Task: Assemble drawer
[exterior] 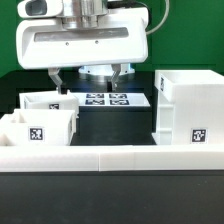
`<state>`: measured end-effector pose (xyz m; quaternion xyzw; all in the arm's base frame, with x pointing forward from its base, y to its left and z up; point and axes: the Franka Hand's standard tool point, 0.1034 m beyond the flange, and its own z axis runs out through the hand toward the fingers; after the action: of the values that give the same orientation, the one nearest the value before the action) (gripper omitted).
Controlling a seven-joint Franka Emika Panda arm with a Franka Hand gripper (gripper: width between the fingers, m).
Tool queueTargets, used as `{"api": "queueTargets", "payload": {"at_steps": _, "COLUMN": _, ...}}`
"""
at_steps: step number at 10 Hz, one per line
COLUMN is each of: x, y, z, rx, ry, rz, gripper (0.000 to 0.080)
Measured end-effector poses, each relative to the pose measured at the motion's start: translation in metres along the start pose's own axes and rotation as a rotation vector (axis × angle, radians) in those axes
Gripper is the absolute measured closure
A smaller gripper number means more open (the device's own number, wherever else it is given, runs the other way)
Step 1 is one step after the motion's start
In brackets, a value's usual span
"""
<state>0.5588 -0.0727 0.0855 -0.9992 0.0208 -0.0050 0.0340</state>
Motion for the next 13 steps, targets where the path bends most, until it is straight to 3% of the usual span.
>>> {"api": "queueTargets", "payload": {"at_steps": 1, "x": 0.0, "y": 0.001, "z": 0.001, "rx": 0.0, "ry": -0.001, "rz": -0.001, "gripper": 0.0151}}
{"api": "queueTargets", "payload": {"at_steps": 4, "x": -0.009, "y": 0.022, "z": 0.024, "rx": -0.018, "ry": -0.02, "rz": -0.008, "gripper": 0.0151}}
{"api": "queueTargets", "payload": {"at_steps": 11, "x": -0.022, "y": 0.034, "z": 0.072, "rx": -0.052, "ry": -0.024, "rz": -0.01, "gripper": 0.0151}}
{"api": "queueTargets", "payload": {"at_steps": 13, "x": -0.022, "y": 0.035, "z": 0.076, "rx": -0.058, "ry": -0.015, "rz": -0.01, "gripper": 0.0151}}
